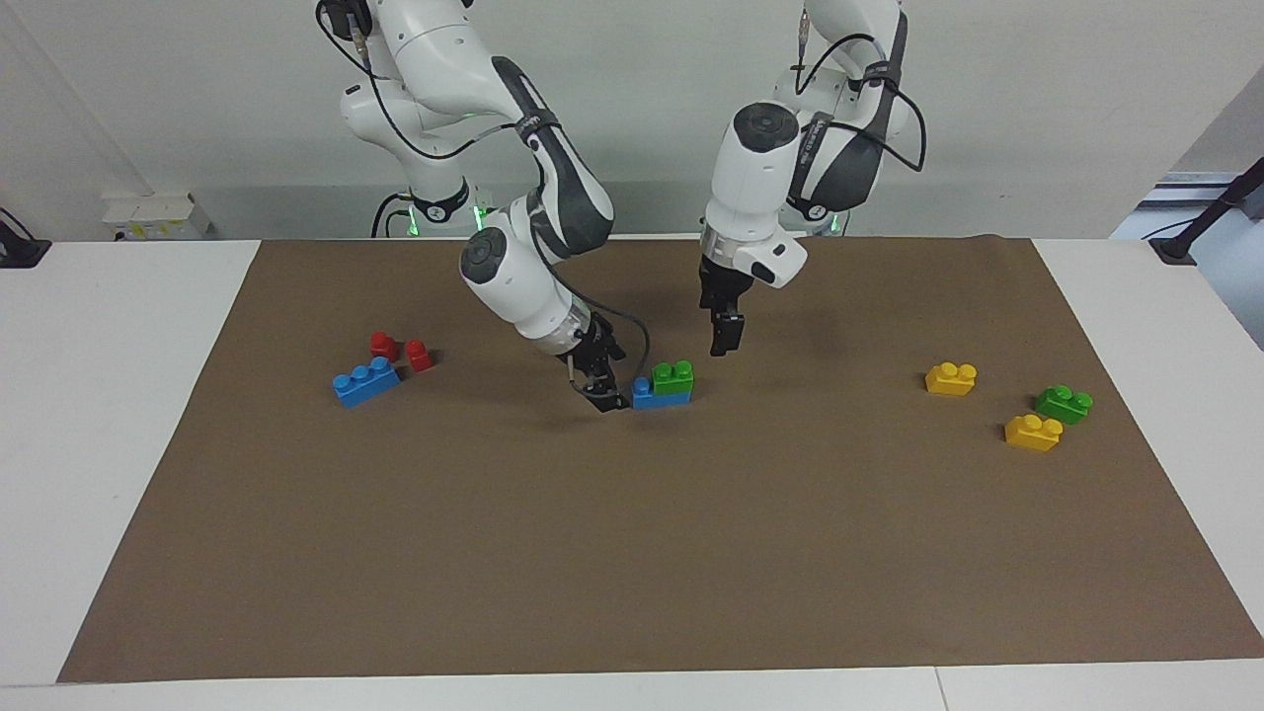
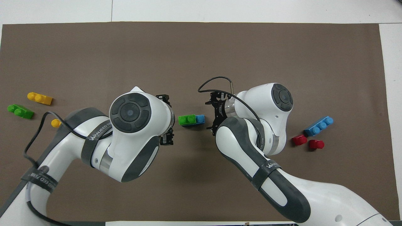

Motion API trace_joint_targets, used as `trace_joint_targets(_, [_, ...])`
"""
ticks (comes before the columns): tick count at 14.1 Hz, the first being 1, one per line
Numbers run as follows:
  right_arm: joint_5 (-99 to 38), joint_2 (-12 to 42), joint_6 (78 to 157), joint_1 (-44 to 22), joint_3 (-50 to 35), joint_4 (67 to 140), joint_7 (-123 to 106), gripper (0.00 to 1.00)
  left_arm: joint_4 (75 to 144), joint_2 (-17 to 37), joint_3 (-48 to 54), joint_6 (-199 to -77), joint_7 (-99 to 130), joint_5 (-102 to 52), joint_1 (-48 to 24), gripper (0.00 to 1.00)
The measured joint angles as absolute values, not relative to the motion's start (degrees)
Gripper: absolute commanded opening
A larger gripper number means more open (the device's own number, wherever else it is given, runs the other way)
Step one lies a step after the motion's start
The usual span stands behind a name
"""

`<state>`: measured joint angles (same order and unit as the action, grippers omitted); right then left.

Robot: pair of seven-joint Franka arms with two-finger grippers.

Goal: Remove green block with left arm and hold with right
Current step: 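Grasp the green brick with the left gripper while the right gripper grasps blue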

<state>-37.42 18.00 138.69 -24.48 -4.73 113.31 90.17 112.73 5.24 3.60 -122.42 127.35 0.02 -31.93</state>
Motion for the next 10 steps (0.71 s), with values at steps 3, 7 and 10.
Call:
trace_joint_targets(3, [-37.4, 19.3, 141.1, -25.7, -4.7, 113.4, 90.2, 0.98, 112.7, 8.5, 3.6, -126.4, 131.7, 1.3, -33.1, 1.0])
trace_joint_targets(7, [-37.4, 21.6, 144.9, -27.1, -4.7, 113.6, 90.2, 0.91, 112.7, 11.5, 3.4, -128.9, 134.5, 3.2, -33.2, 1.0])
trace_joint_targets(10, [-37.7, 22.3, 146.5, -27.9, -4.7, 113.6, 90.2, 0.17, 112.7, 13.3, 3.4, -130.4, 136.4, 3.8, -33.3, 1.0])
